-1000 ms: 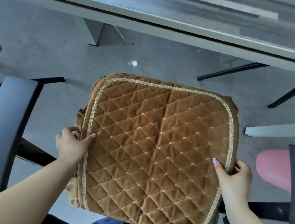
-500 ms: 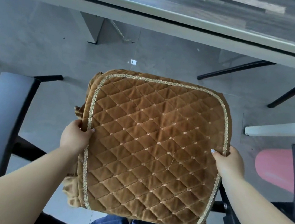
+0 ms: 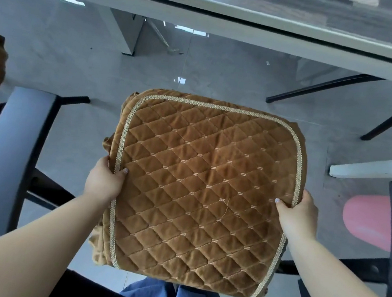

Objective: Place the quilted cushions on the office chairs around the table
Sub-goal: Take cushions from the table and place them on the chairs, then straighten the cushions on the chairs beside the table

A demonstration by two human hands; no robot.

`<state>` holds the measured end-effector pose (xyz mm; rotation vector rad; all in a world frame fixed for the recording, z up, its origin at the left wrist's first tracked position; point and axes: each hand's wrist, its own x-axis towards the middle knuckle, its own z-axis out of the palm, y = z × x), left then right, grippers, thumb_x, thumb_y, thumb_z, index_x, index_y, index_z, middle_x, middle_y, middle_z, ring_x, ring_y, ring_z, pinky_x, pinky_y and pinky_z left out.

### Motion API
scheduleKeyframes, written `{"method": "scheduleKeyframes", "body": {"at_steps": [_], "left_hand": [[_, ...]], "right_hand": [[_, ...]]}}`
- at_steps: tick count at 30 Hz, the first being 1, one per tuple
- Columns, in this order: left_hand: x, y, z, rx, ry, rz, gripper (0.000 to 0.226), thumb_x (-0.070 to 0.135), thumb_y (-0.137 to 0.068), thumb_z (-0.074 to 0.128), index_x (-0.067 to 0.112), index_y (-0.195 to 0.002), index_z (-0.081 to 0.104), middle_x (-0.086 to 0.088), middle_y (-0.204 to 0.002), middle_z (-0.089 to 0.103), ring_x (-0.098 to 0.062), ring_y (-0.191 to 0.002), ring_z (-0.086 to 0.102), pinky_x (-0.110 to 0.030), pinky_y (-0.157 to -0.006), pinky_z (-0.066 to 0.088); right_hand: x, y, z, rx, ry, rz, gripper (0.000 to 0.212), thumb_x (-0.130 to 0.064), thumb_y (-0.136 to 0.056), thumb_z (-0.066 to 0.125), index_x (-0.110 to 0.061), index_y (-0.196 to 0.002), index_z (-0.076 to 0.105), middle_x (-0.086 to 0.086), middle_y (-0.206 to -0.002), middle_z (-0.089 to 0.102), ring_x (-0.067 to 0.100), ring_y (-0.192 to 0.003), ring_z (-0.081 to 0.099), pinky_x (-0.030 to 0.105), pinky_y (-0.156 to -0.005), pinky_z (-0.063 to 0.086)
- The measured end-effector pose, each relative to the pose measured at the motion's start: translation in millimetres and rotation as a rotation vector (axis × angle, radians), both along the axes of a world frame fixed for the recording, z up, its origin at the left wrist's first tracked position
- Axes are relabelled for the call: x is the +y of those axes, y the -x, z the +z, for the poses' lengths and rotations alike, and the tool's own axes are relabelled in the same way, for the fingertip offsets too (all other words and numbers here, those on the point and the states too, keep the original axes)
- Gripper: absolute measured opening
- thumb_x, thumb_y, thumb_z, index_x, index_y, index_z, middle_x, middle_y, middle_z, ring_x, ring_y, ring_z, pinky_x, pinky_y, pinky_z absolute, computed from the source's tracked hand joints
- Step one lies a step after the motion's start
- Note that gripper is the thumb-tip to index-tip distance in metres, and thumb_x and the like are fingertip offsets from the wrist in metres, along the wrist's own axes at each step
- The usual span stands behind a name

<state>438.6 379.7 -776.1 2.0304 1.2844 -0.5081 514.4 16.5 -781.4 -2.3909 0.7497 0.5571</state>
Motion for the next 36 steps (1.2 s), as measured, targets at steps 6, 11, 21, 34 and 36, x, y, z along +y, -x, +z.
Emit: {"method": "scheduleKeyframes", "body": {"at_steps": [6, 11, 21, 34, 36], "left_hand": [[-14.9, 4.5, 37.3, -0.057, 0.127, 0.089, 0.071, 0.039, -0.088, 0.062, 0.017, -0.148, 0.032, -0.009, -0.145, 0.046, -0.029, -0.124, 0.051, -0.04, -0.101, 0.044], [-22.0, 20.4, 106.4, -0.141, 0.259, 0.035, 0.044, 0.037, -0.092, 0.058, 0.021, -0.132, 0.052, 0.006, -0.112, 0.061, -0.005, -0.082, 0.057, -0.019, -0.065, 0.041], [43.0, 85.7, 260.6, -0.371, 0.204, 0.105, 0.031, 0.029, -0.091, 0.062, 0.02, -0.121, 0.061, 0.001, -0.11, 0.066, -0.015, -0.102, 0.062, -0.025, -0.082, 0.048], [272.5, 311.2, 351.5, -0.51, 0.144, 0.225, 0.028, 0.028, -0.091, 0.061, 0.02, -0.118, 0.061, 0.0, -0.108, 0.069, -0.015, -0.093, 0.063, -0.027, -0.075, 0.049], [311.3, 351.9, 371.3, -0.533, 0.094, 0.273, 0.029, 0.029, -0.091, 0.062, 0.019, -0.118, 0.061, 0.001, -0.107, 0.067, -0.015, -0.099, 0.062, -0.028, -0.08, 0.05]], "right_hand": [[38.1, -7.2, 43.0, 0.015, 0.006, 0.26, 0.081, -0.031, -0.086, 0.067, -0.019, -0.15, 0.02, 0.011, -0.155, 0.026, 0.03, -0.142, 0.028, 0.049, -0.111, 0.032], [88.3, 2.4, 98.3, 0.086, -0.172, 0.449, 0.066, -0.033, -0.089, 0.062, -0.021, -0.147, 0.031, 0.005, -0.149, 0.041, 0.023, -0.134, 0.043, 0.038, -0.105, 0.039], [199.3, 49.6, 255.6, 0.023, -0.418, 0.806, 0.041, -0.029, -0.088, 0.065, -0.026, -0.127, 0.053, -0.008, -0.114, 0.062, 0.006, -0.101, 0.057, 0.017, -0.083, 0.043], [436.3, 229.2, 340.2, -0.09, -0.538, 0.928, 0.026, -0.028, -0.084, 0.07, -0.028, -0.108, 0.06, -0.008, -0.097, 0.065, 0.013, -0.099, 0.063, 0.029, -0.086, 0.049], [474.3, 265.9, 349.5, -0.075, -0.548, 0.949, 0.027, -0.029, -0.085, 0.068, -0.027, -0.11, 0.06, -0.008, -0.099, 0.064, 0.012, -0.1, 0.061, 0.025, -0.079, 0.046]]}}
